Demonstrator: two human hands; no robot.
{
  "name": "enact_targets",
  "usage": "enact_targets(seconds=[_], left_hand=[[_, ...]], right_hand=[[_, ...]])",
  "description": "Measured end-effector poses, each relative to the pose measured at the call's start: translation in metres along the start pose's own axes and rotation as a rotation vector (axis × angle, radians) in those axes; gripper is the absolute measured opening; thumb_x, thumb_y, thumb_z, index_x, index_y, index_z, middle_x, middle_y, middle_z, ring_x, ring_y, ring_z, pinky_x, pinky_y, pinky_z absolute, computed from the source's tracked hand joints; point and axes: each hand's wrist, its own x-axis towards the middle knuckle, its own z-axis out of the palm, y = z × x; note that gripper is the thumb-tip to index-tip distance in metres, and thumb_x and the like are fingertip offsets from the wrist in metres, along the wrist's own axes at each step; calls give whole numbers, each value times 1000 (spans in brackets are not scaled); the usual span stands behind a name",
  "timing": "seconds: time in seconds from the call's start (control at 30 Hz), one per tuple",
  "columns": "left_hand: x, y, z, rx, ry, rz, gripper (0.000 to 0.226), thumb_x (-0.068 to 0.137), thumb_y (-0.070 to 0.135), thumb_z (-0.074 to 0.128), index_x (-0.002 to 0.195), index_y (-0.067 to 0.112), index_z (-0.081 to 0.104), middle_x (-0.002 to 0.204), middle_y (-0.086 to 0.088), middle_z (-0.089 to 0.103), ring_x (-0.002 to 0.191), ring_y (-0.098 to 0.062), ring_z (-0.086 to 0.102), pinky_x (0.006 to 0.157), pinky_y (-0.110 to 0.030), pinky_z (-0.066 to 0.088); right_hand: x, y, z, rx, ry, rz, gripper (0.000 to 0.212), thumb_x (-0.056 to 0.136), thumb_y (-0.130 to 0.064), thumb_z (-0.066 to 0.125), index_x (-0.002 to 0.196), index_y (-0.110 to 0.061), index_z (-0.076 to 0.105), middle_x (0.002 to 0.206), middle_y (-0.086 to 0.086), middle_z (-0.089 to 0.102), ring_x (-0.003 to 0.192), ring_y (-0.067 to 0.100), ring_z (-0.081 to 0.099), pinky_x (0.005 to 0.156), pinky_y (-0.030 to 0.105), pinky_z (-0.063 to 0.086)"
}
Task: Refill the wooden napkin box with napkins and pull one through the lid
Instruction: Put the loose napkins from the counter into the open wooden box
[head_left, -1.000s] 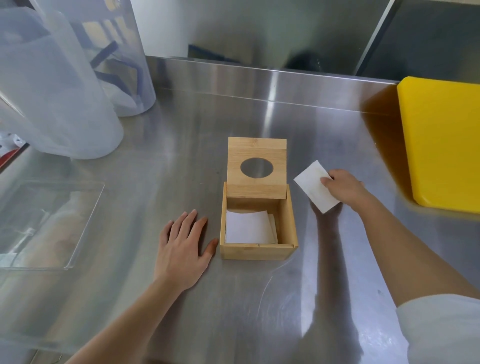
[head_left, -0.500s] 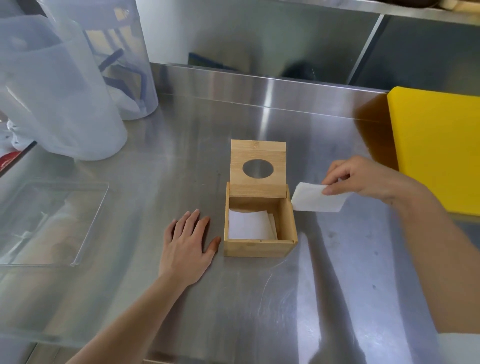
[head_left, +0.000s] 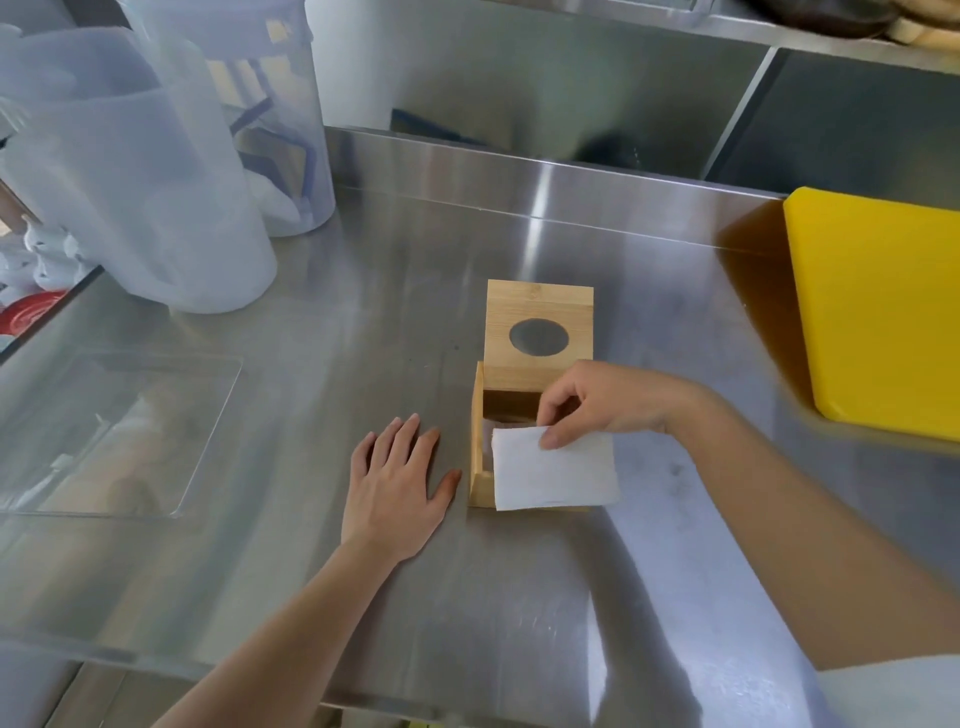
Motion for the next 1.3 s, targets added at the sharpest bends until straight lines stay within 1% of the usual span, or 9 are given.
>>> enact_targets(seconds=[0.27,0.37,0.5,0.77,0.87,1.0,1.13,1.2,1.3], left_hand=[[0,0,2,-9,22,9,55,86,56,30,127,22,45,141,-6,46,133,-26,36,110,-46,24],[0,-1,3,-8,16,20,56,86,56,27,128,23,43,142,-6,44,134,-26,33,111,-45,22],[0,-1,3,-2,14,30,56,87,57,28,130,23,41,144,-6,41,135,-25,31,112,-45,19],[1,-2,4,-2,13,38,55,88,56,29,131,23,40,145,-6,41,136,-25,29,112,-45,17],[5,-1,0,0,18,45,56,88,57,26,132,24,38,145,-5,39,137,-25,28,113,-44,17],[1,-1,0,-7,-12,44,57,88,57,26,134,24,37,147,-4,36,138,-24,25,113,-43,14],[0,-4,-2,-51,-83,26,58,89,58,29,138,27,31,152,0,27,141,-20,16,115,-38,6],[8,-5,-8,-134,-112,-8,55,87,56,39,135,29,36,149,2,33,138,-19,24,113,-37,12],[39,-9,-32,-380,-134,-146,44,83,50,51,122,29,48,124,0,59,114,-23,52,95,-35,39]], right_hand=[[19,1,36,-295,422,34,11,79,-27,66,83,-20,74,71,-15,49,70,8,46,58,26,35],[23,6,47,-317,451,78,14,81,-30,64,84,-21,75,67,-16,54,66,7,48,53,24,31],[27,9,56,-377,495,113,16,85,-29,60,88,-21,74,86,-3,70,79,19,58,60,28,38],[32,11,63,-492,647,132,20,86,-29,56,105,-28,64,93,1,70,88,26,62,60,29,37],[26,9,57,-474,692,97,21,88,-32,54,106,-28,63,92,0,70,87,25,61,59,28,35],[16,6,47,-352,695,29,19,89,-30,53,99,-20,67,73,-7,57,71,14,51,51,20,30],[7,4,32,-235,668,22,23,89,-32,54,105,-19,65,81,-10,56,75,10,52,62,23,37],[2,5,18,-163,651,16,24,87,-33,56,107,-22,64,78,-15,57,74,6,53,64,22,38],[-1,6,-4,-86,611,1,24,84,-37,58,105,-26,63,70,-19,55,69,0,53,61,18,38]])
